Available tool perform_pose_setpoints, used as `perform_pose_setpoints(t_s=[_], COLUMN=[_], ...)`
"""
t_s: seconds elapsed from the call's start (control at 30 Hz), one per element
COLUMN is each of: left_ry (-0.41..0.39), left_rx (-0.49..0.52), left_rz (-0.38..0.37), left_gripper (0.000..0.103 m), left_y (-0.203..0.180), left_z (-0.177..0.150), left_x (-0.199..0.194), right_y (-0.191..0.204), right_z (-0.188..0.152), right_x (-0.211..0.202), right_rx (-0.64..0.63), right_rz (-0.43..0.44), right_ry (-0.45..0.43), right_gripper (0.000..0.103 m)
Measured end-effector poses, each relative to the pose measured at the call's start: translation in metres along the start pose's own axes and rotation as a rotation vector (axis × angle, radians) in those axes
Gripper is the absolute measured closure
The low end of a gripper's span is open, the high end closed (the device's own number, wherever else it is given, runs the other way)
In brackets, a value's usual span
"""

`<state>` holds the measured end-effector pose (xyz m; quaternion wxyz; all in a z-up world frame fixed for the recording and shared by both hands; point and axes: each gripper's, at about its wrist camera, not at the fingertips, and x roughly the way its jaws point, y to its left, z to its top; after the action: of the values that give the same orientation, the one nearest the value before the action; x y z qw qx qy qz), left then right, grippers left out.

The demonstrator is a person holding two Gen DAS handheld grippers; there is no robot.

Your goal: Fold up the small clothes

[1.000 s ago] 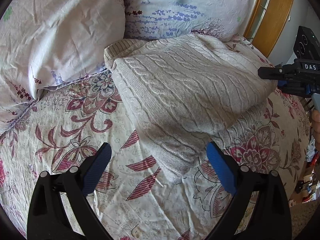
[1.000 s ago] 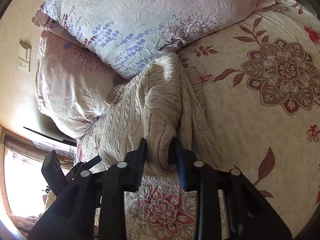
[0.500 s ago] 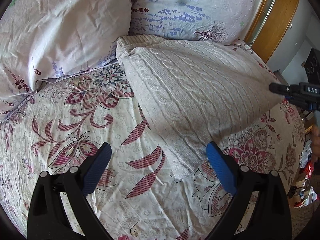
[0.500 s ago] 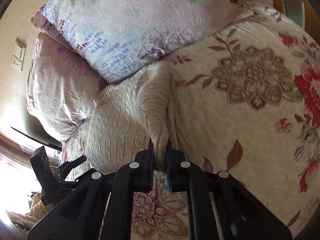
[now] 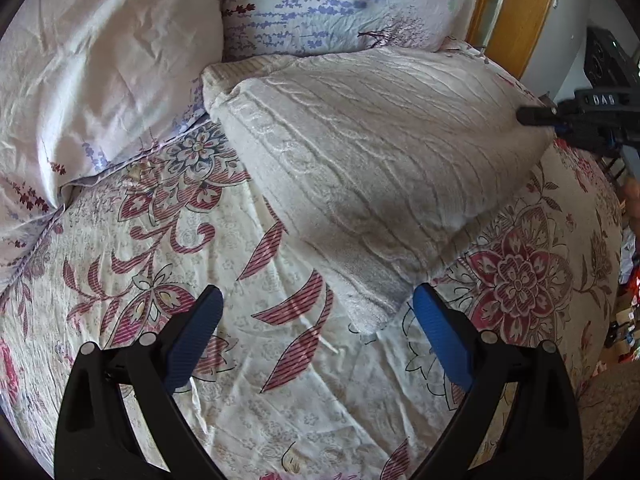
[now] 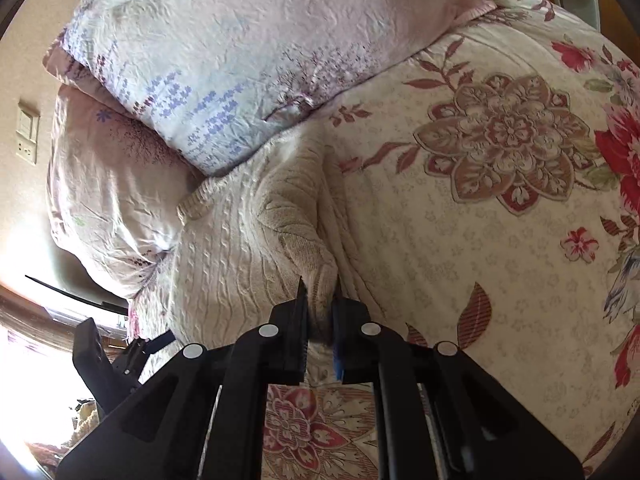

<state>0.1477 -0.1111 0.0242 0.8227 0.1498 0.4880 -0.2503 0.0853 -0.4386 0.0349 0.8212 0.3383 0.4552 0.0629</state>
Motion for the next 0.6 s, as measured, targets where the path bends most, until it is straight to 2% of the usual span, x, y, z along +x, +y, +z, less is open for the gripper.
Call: perform_pose_setpoints(t_s=[0.13, 0.23, 0.3, 0.4, 0.47, 0.6], left_ry=[0.001, -0.066, -0.123, -0.194, -0.211, -0.254], left_rx=[0.091, 0.175, 0.220, 0.313, 0.354, 0.398], left_rz=[0.118, 0.237, 0.310, 0.422, 0.435, 0.478], left_gripper=[0.007, 0.010, 0.017, 0.034, 0.056, 0.067], left_y=[-0.018, -0.031, -0.041, -0.059, -0.069, -0.077], left_z=[0.001, -0.003, -0.007, -0.016, -0.018, -0.021], left_x=[0.008, 0.003, -0.001, -0.001, 0.001, -0.001], right_y=[0.013, 0.009, 0.002, -0.005, -0.006, -0.005], right_z=[0.010, 0.011, 0.010, 0.007, 0.006, 0.007], right_x=[-0.003, -0.001, 0.001, 0.004, 0.005, 0.004], right_rx=[-0.025, 0.007, 0.039, 0.079, 0.087, 0.091], right_rz=[0.022, 0.037, 0.048, 0.065, 0.071, 0.080], right_ry=[-0.004, 0.006, 0.016, 0.025, 0.026, 0.026], right_gripper=[0.093, 0.093, 0.093, 0.093, 0.093, 0.093])
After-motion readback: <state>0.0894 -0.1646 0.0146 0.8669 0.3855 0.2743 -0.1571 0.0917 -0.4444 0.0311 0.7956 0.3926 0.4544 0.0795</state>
